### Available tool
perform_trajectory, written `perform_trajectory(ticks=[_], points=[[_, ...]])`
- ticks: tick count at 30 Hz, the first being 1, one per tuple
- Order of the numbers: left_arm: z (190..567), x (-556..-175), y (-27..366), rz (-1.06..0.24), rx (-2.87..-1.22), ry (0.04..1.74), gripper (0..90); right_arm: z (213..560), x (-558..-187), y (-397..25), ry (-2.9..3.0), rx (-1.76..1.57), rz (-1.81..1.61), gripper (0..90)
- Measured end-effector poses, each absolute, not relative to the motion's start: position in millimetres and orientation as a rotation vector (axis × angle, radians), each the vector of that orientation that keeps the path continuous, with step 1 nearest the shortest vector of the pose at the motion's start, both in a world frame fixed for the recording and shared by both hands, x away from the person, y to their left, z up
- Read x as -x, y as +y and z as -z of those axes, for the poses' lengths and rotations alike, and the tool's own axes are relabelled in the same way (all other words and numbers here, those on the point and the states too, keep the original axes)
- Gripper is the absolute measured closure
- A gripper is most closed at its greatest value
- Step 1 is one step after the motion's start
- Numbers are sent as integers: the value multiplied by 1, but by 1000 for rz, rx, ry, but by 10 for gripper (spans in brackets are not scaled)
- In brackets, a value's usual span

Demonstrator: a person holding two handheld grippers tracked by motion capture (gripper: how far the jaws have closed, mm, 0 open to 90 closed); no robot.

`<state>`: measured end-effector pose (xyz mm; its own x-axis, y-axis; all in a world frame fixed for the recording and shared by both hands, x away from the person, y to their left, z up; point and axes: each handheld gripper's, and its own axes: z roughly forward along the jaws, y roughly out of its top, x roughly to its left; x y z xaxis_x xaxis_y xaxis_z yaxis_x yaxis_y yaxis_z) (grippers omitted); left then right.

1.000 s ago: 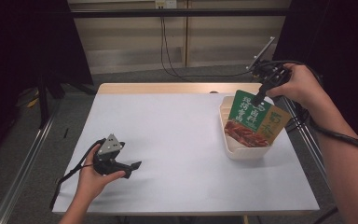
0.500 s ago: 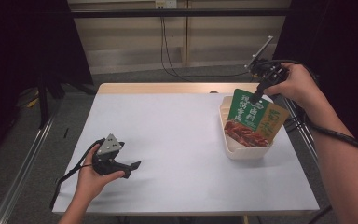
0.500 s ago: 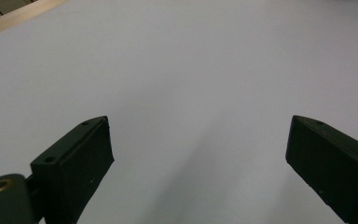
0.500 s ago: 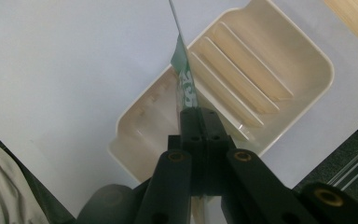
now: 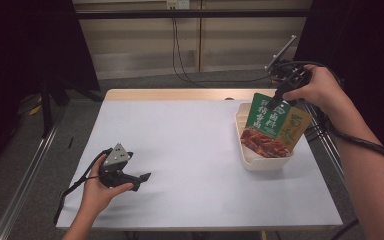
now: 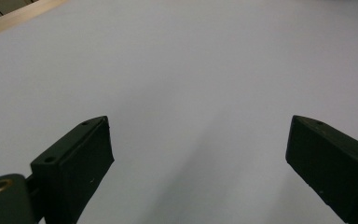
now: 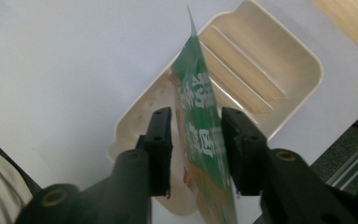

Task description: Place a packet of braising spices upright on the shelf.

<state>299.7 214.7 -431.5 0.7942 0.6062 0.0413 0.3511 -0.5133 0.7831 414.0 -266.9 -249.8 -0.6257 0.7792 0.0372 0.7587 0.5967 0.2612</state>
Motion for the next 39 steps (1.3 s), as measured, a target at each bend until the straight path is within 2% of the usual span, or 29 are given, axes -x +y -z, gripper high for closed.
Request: perform_trajectory(ticks=[3, 4, 6, 13, 15, 24, 39], points=[[431, -300, 215, -400, -2161, 702, 69, 249, -415, -267, 2711, -1344, -382, 487], [431, -300, 215, -400, -2161, 702, 69, 249, -415, -267, 2711, -1344, -382, 487], [431, -300, 215, -402, -2156, 702, 69, 248, -415, -268, 2711, -1355, -357, 393], [431, -299, 216, -407, -2155, 703, 69, 241, -412, -271, 2710, -1335, -346, 315], [431, -299, 215, -406, -2157, 704, 69, 240, -412, -270, 2707, -1314, -364, 247], [431, -300, 215, -399, -2158, 703, 69, 233, -409, -267, 2706, -1312, -388, 180], [431, -303, 213, -380, -2146, 704, 68, 223, -401, -245, 2741, -1249, -400, 166]])
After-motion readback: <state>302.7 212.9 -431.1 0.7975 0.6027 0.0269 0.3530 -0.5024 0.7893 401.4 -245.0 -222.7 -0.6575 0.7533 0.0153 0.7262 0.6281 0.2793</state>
